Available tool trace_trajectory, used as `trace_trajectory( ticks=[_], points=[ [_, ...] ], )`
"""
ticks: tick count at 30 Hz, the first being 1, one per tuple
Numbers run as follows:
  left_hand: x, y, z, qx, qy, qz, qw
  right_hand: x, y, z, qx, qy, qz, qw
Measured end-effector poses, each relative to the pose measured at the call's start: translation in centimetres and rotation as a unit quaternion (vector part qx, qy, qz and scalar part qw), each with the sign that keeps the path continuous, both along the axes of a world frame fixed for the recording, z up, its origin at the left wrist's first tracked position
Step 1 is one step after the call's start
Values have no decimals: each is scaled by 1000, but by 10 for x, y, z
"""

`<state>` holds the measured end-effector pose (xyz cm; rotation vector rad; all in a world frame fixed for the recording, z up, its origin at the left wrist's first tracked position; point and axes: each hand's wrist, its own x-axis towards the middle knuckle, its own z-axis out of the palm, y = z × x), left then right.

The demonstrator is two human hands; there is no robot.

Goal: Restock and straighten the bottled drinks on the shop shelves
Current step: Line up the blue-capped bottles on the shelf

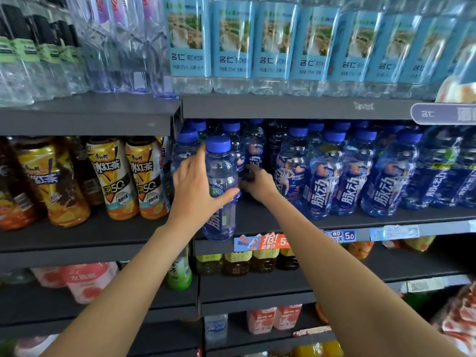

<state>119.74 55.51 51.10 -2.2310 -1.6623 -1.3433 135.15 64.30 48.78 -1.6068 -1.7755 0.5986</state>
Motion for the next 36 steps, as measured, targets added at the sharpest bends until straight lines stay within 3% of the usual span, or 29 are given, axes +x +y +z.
trace_trajectory(
  ticks=[3, 10, 13, 16, 18, 20, 24, 28, 31, 34, 36],
  points=[
    [1, 0, -1, 5, 1, 7, 1000, -1, -4, -3, -7, 24, 0, 1000],
    [2, -1, -1, 5, 3, 14, 1000, -8, -6, -1, 47, -49, -30, 997],
    [5, 1, -3, 15, -10, 15, 1000, 4, -10, 0, 52, -21, -59, 997],
    [16, 7, -5, 27, -26, 30, 999, 17, -28, 11, -10, 23, 62, 998],
    [24, 11, -6, 26, -30, 44, 998, 24, -43, 15, -110, 57, 170, 978],
    [31, 13, -6, 34, -27, 55, 998, 24, -51, 11, -154, 50, 210, 964],
    [28, 10, -6, 53, -8, 46, 997, 0, -53, -10, -36, 33, 108, 993],
    [-2, -1, -19, 127, -91, 40, 987, -4, -45, -13, -5, 52, 82, 995],
    [-22, 3, -45, 35, -180, 89, 979, 2, -38, -4, -16, 24, 72, 997],
    [-28, 14, -61, -118, -207, 23, 971, 3, -35, -1, -26, 46, 93, 994],
    [-32, 19, -62, -137, -203, 14, 969, 2, -37, -1, -29, 60, 101, 993]
  ],
)
